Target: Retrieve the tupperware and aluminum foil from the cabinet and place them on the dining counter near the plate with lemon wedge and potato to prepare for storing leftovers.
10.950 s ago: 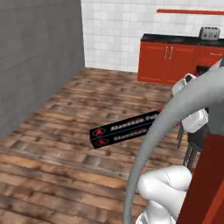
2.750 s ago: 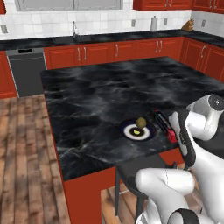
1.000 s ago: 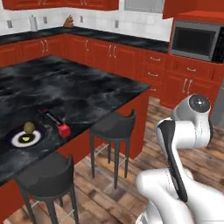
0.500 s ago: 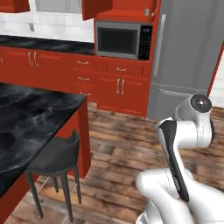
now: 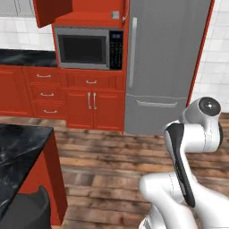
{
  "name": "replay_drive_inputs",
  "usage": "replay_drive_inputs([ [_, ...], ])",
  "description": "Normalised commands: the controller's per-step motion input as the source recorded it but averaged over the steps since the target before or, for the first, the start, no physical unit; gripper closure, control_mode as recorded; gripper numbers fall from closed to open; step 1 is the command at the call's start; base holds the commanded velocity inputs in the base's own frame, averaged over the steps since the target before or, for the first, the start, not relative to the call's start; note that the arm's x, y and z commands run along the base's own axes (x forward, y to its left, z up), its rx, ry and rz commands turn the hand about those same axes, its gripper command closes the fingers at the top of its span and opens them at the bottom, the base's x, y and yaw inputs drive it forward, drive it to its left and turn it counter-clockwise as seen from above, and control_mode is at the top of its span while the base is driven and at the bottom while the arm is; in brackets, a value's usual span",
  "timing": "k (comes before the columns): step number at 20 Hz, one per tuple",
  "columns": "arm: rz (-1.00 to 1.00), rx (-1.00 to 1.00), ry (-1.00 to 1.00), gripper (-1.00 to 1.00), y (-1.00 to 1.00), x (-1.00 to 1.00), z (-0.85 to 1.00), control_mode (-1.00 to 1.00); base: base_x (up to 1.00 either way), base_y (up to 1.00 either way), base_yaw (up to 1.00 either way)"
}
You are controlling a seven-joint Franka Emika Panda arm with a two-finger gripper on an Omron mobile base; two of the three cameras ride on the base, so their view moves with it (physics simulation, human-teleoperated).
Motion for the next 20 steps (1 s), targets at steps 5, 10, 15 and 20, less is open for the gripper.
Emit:
replay_drive_inputs([
  [5,0.00,0.00,0.00,-1.00,0.00,0.00,0.00,1.00,1.00,0.33,-0.27],
  [10,0.00,0.00,0.00,-1.00,0.00,0.00,0.00,1.00,1.00,0.46,-0.28],
  [15,0.00,0.00,0.00,-1.00,0.00,0.00,0.00,1.00,1.00,0.64,-0.25],
  [20,0.00,0.00,0.00,-1.00,0.00,0.00,0.00,1.00,1.00,0.83,-0.19],
])
